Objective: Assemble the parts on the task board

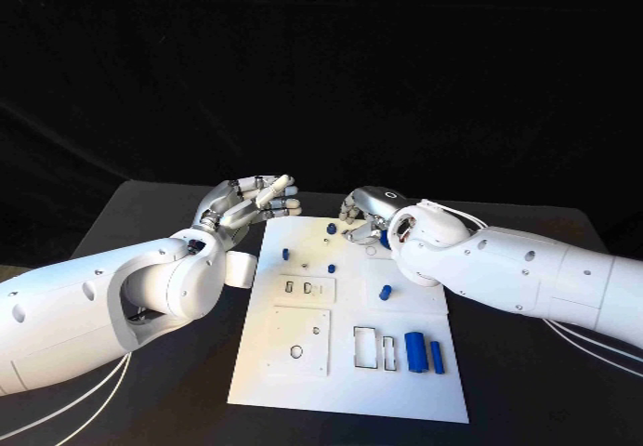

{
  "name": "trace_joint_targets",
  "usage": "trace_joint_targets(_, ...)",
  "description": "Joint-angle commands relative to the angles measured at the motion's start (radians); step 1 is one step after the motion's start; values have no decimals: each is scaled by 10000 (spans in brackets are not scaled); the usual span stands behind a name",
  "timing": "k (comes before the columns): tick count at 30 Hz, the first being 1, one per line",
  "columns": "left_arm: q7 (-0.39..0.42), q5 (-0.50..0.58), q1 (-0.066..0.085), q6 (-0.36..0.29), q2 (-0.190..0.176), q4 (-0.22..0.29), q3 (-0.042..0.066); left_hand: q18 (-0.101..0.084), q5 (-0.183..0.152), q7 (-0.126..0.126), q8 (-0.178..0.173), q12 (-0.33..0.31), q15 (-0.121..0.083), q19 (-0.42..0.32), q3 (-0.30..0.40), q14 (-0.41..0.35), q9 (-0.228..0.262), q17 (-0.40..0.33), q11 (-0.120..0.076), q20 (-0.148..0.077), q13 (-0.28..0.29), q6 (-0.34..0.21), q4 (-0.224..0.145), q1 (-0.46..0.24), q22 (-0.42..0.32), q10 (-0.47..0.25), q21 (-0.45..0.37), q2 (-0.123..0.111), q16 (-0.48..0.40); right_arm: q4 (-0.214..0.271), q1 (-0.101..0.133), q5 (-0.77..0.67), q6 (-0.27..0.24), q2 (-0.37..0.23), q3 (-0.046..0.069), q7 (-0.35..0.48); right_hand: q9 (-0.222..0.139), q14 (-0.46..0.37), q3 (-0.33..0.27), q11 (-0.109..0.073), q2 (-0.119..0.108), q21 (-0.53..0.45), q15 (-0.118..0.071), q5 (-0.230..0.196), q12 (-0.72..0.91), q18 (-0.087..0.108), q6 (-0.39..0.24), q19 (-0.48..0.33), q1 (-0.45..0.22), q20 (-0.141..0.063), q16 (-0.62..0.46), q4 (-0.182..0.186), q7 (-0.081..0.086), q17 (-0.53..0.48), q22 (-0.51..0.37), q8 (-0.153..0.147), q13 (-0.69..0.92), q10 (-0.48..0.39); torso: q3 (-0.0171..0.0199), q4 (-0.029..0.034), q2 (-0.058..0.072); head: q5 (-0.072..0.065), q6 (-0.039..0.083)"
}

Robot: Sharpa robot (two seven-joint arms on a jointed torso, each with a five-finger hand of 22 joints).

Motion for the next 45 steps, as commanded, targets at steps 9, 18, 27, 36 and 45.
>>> trace_joint_targets(9, 130, -296, 24, 226, -67, -113, 8, 109, 62, 287, 14, -2, -24, -42, -84, -55, 19, 22, -4, 52, 9, -40, -2, 18, -18, -50, -48, 78, -50, 1503, 317, 1630, 109, -2179, 198, -245, -252, 293, -1079, -192, -222, 621, -123, -178, 464, -132, -676, 862, -16, -130, 575, 289, -14, 946, 1018, -497, 350, 1079, 25, -191, -140, -152, 101)
trace_joint_targets(18, 97, -386, 19, 251, -65, -144, 6, 108, 71, 282, 15, -8, -22, -49, -90, -74, 24, 28, -7, 53, 7, -45, -18, 44, -22, -65, -52, 81, -63, 1313, 215, 1745, 502, -2504, 218, -392, -232, 315, -2840, -617, 53, 682, -490, -154, 2332, -171, -574, 993, 666, -486, 686, 736, -357, 993, 1224, -462, 2334, 1905, 84, -242, -164, -159, 120)
trace_joint_targets(27, 77, -396, 18, 267, -66, -154, 5, 107, 83, 283, 14, -13, -20, -54, -97, -84, 29, 35, -4, 53, 5, -51, -28, 61, -25, -82, -54, 85, -71, 698, -15, 1859, 789, -2076, 193, -440, -84, 834, -3335, -653, 94, 910, -485, 11, 9942, -276, -548, 1331, 1097, -496, 1890, 1489, -387, 3840, 1718, -439, 9502, 2028, 91, -186, -131, -133, 76)
trace_joint_targets(36, 83, -397, 17, 244, -58, -125, 5, 107, 88, 284, 14, -14, -20, -56, -101, -87, 32, 39, -3, 54, 5, -53, -31, 67, -27, -87, -54, 87, -74, 354, -165, 1674, 892, -1662, 146, -556, 93, 1096, -3116, -606, 73, 1141, -425, 261, 12706, -364, -358, 1587, 1080, -437, 2303, 1688, -372, 5187, 2068, -316, 11957, 3175, 82, -132, -63, -159, 125)
trace_joint_targets(45, 80, -398, 17, 238, -46, -130, 6, 106, 96, 286, 13, -14, -19, -57, -105, -91, 34, 44, 0, 54, 5, -58, -36, 76, -28, -93, -55, 91, -77, 154, -229, 1628, 847, -1457, 130, -601, 154, 1140, -2950, -603, 87, 1298, -415, 445, 13066, -420, -289, 1745, 1002, -426, 2356, 1746, -374, 5395, 2267, -279, 12282, 3376, 97, -126, -47, -115, 151)
